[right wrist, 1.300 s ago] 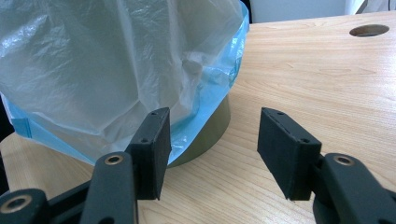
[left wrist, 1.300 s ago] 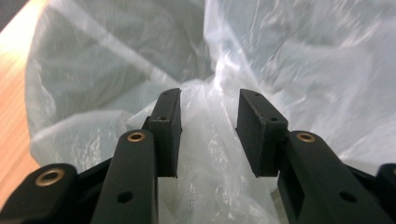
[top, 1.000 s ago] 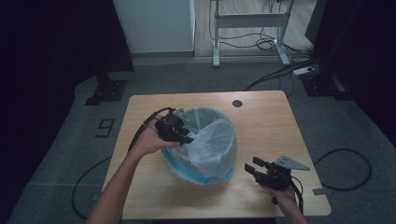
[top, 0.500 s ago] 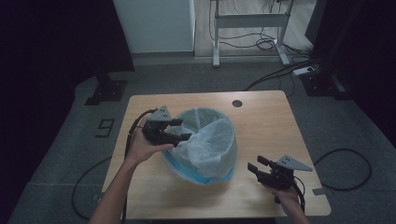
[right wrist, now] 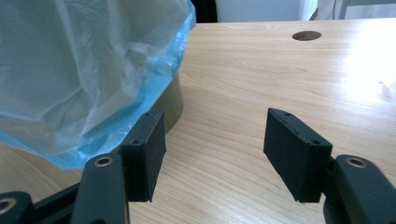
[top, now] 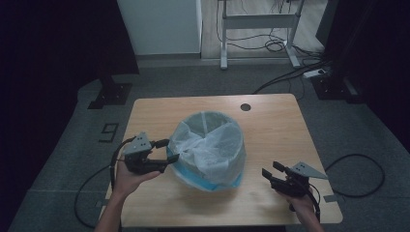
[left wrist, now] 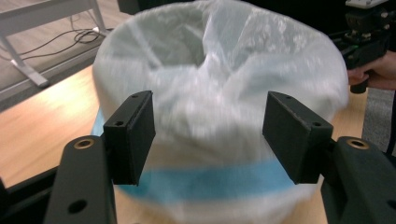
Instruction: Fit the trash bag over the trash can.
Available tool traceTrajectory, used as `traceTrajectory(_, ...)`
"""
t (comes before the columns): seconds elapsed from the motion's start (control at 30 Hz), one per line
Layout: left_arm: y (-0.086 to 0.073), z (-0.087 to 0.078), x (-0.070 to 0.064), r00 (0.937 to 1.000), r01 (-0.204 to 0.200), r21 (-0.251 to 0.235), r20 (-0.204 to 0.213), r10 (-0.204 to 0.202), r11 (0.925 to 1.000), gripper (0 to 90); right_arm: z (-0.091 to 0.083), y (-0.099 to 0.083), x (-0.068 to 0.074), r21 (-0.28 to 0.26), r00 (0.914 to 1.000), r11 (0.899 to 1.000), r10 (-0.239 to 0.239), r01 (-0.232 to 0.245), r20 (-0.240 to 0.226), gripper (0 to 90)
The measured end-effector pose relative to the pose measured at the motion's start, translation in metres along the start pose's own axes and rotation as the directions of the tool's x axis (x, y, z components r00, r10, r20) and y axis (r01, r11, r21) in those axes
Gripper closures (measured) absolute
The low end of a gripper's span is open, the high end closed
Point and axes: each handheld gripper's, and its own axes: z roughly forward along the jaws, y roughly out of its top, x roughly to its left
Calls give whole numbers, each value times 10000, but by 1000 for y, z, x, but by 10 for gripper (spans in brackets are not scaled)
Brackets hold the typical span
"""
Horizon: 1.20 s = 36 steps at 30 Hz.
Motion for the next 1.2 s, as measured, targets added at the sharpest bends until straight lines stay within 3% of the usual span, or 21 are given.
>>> traceTrajectory(0.2,-39,-16,-5,9984,343,-43,-453,-345,9994,339,-7,-3,-6,-28,9997,10000,67,-67,222,380)
traceTrajectory(0.37,-67,-15,-3,9951,649,365,-770,-620,9972,336,-8,-4,-10,18,9992,10000,81,-82,387,378)
traceTrajectory(0.53,-90,-11,2,9899,1189,480,-838,-1146,9917,334,-6,-7,-11,292,9970,9991,-316,296,701,371)
traceTrajectory(0.73,-101,-7,5,9873,1407,602,-834,-1355,9882,336,-5,-12,-17,564,9942,9975,-475,421,968,367)
traceTrajectory(1.2,-106,-3,8,9861,1484,739,-869,-1419,9862,334,-4,-13,-19,625,9928,9970,-519,453,1077,358)
